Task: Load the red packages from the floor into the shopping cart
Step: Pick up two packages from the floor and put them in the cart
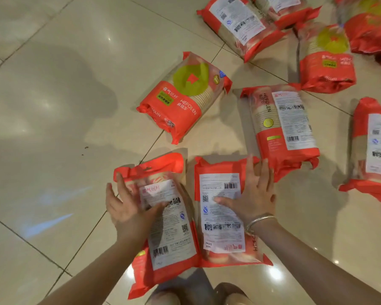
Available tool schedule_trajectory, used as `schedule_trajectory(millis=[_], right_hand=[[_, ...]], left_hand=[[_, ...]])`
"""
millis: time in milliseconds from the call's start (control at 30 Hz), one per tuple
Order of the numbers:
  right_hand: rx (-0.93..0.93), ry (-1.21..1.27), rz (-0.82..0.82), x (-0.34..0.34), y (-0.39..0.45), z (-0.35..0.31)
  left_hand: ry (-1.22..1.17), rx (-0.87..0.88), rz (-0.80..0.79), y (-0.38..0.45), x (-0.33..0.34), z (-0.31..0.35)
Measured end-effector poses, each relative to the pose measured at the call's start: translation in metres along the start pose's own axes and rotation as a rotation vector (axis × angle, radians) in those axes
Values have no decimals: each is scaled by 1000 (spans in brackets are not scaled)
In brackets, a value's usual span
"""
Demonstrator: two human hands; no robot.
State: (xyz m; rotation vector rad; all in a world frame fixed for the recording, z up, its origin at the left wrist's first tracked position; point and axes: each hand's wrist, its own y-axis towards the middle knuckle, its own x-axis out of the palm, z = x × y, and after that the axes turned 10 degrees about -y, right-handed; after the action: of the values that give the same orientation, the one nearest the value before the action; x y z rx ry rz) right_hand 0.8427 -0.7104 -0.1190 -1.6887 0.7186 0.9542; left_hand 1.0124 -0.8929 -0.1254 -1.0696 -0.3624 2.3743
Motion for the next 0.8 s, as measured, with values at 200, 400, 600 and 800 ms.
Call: schedule_trajectory(millis=[200, 400, 600, 800], right_hand=[[258, 354, 14, 14, -5, -1], [518, 488, -144, 29, -2, 7], [430, 577, -207, 45, 14, 22], [316, 638, -70, 23, 14, 22]], left_hand=[[-312, -640, -24, -4, 8, -8], [-478, -667, -313, 14, -12, -25], [-464, -483, -475, 20, -12, -17], [-506, -348, -426, 20, -23, 22]])
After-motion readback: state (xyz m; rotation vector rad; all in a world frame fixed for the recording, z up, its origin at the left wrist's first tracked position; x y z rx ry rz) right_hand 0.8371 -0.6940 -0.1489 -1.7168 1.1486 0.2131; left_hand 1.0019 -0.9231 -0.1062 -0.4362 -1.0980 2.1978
